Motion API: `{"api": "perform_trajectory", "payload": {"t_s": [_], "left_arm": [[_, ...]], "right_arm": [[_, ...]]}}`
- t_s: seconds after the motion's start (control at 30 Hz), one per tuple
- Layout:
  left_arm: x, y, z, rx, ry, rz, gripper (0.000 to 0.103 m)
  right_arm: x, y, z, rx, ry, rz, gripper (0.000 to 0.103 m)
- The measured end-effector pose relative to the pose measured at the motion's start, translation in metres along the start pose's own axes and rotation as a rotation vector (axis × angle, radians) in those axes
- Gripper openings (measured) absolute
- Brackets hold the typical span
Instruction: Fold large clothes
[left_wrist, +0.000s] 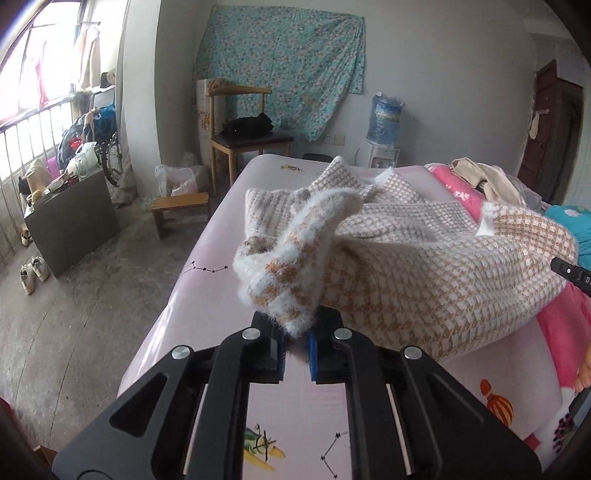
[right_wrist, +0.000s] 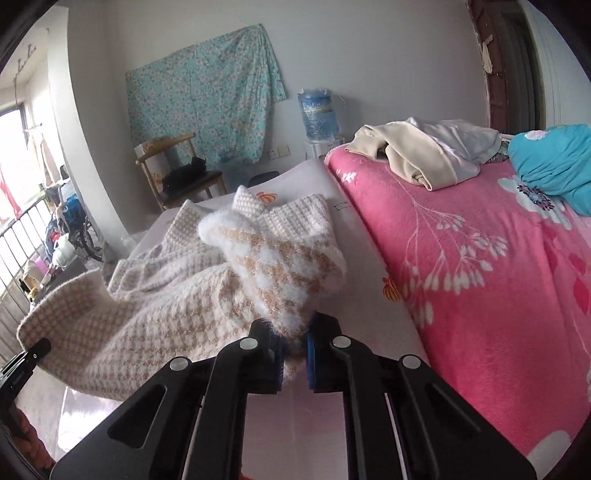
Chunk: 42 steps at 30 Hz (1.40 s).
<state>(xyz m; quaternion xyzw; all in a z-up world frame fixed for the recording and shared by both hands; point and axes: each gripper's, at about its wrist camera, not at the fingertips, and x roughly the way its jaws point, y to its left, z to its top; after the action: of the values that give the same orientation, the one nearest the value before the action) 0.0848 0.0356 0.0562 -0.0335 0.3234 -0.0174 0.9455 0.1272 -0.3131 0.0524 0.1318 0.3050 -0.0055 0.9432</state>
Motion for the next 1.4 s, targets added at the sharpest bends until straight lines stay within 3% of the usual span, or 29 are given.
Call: {"api": "perform_trajectory", "payload": {"t_s": [0.1, 0.17, 0.23, 0.3, 0.37, 0.47, 0.53, 0.6, 0.7, 0.83, 0.9, 0.97, 1.03, 1.07, 1.17, 1.27, 1.33, 1.4], "left_arm": [[-0.017, 0.021, -0.011, -0.036, 0.076, -0.061, 0.009], [-0.018, 0.041, -0.028, -0.103, 0.160, -0.111, 0.012], [-0.004, 0.063, -0.052, -0.194, 0.280, -0.162, 0.020], [0.012, 0.090, -0.078, -0.311, 0.380, -0.180, 0.027], [0.012, 0.118, -0.095, -0.442, 0.407, -0.201, 0.032], [-0.007, 0.149, -0.095, -0.525, 0.325, -0.150, 0.032], [-0.016, 0.155, -0.087, -0.516, 0.275, -0.117, 0.033], [-0.017, 0.150, -0.073, -0.468, 0.236, -0.105, 0.033], [-0.007, 0.119, -0.050, -0.359, 0.209, -0.161, 0.033], [0.021, 0.058, -0.026, -0.189, 0.234, -0.297, 0.039], [0.041, 0.036, -0.022, -0.126, 0.248, -0.295, 0.040], [0.065, 0.034, -0.023, -0.117, 0.267, -0.243, 0.040], [0.085, 0.047, -0.026, -0.137, 0.290, -0.117, 0.040], [0.091, 0.058, -0.027, -0.182, 0.299, -0.120, 0.036], [0.085, 0.080, -0.024, -0.284, 0.285, -0.190, 0.036], [0.069, 0.071, -0.020, -0.233, 0.254, -0.193, 0.045], [0.063, 0.053, -0.018, -0.187, 0.261, -0.298, 0.046], [0.071, 0.031, -0.024, -0.125, 0.327, -0.337, 0.047]], "right_arm": [[-0.029, -0.014, -0.015, 0.014, 0.054, 0.062, 0.009], [-0.034, -0.025, -0.033, 0.046, 0.151, 0.110, 0.013], [-0.025, -0.043, -0.056, 0.107, 0.275, 0.149, 0.027], [-0.011, -0.062, -0.081, 0.172, 0.408, 0.130, 0.037], [-0.011, -0.083, -0.094, 0.242, 0.465, 0.104, 0.044], [-0.032, -0.102, -0.091, 0.293, 0.408, 0.093, 0.053], [-0.043, -0.100, -0.081, 0.253, 0.354, 0.049, 0.056], [-0.044, -0.090, -0.069, 0.213, 0.314, 0.062, 0.056], [-0.029, -0.057, -0.053, 0.127, 0.292, 0.157, 0.056], [0.007, 0.001, -0.047, -0.016, 0.343, 0.313, 0.056], [0.027, 0.020, -0.048, -0.070, 0.366, 0.350, 0.058], [0.052, 0.022, -0.047, -0.085, 0.388, 0.341, 0.058], [0.078, 0.008, -0.047, -0.067, 0.413, 0.271, 0.058], [0.085, -0.003, -0.049, -0.050, 0.422, 0.216, 0.058], [0.086, -0.028, -0.041, 0.054, 0.412, 0.252, 0.058], [0.069, -0.021, -0.036, 0.002, 0.378, 0.197, 0.058], [0.061, -0.008, -0.039, -0.032, 0.390, 0.273, 0.058], [0.062, 0.008, -0.045, -0.080, 0.433, 0.317, 0.059]]}}
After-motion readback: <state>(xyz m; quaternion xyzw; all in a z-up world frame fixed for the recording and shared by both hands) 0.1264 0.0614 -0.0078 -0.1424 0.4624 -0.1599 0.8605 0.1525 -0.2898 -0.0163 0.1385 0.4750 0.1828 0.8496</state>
